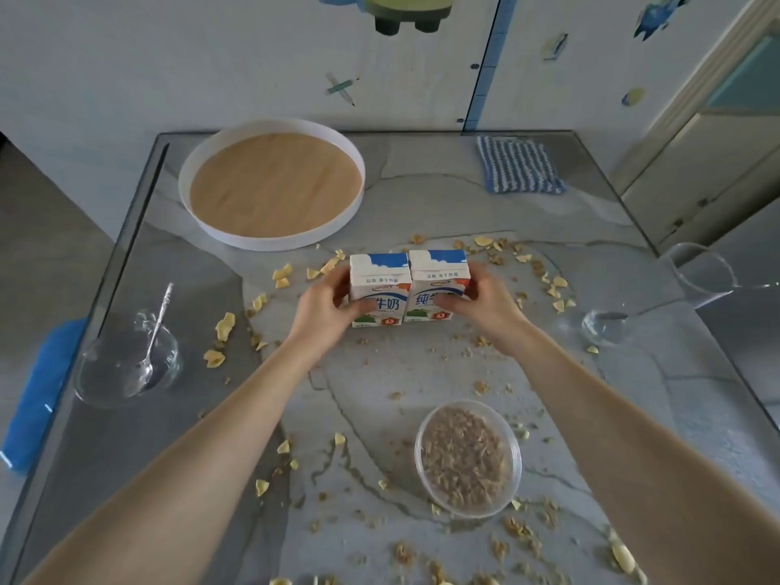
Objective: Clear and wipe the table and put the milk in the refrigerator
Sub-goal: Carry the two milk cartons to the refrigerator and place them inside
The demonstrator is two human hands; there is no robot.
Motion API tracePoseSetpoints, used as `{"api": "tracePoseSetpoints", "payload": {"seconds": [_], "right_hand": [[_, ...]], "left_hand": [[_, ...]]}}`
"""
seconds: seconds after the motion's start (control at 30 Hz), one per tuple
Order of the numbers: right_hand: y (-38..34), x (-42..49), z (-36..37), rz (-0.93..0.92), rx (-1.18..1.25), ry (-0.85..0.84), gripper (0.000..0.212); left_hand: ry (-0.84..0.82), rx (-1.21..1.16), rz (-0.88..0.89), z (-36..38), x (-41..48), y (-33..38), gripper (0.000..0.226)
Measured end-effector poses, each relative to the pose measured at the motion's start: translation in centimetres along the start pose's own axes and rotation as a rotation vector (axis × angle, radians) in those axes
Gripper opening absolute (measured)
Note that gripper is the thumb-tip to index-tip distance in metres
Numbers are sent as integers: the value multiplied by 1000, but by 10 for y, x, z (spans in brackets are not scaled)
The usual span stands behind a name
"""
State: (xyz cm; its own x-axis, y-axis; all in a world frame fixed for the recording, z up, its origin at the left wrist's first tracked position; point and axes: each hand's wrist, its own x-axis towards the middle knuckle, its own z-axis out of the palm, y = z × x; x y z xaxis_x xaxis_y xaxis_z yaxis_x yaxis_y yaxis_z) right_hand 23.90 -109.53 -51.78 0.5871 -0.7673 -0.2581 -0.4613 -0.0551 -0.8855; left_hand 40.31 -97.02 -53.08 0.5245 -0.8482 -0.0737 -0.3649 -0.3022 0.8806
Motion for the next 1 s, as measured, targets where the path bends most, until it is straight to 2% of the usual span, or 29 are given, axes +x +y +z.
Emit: {"api": "tracePoseSetpoints", "payload": {"seconds": [0.23,0.37,0.5,0.63,0.83,1.0], "right_hand": [[-23,-17,-10,-34,89,30,42],[-61,-38,-24,-25,192,54,36],[-111,-68,-42,-41,244,91,42],[-157,-102,-60,-98,281,136,33],[-218,-160,-91,-170,249,272,39],[-240,-201,-119,-210,206,388,43]], "left_hand": [[11,-113,-8,-16,-5,28,47],[18,-225,45,-37,-15,68,39],[1,-288,115,-66,-28,118,34],[-19,-341,166,-91,-40,168,33],[-84,-456,195,-114,-69,240,34],[-138,-491,262,-115,-88,289,26]]}}
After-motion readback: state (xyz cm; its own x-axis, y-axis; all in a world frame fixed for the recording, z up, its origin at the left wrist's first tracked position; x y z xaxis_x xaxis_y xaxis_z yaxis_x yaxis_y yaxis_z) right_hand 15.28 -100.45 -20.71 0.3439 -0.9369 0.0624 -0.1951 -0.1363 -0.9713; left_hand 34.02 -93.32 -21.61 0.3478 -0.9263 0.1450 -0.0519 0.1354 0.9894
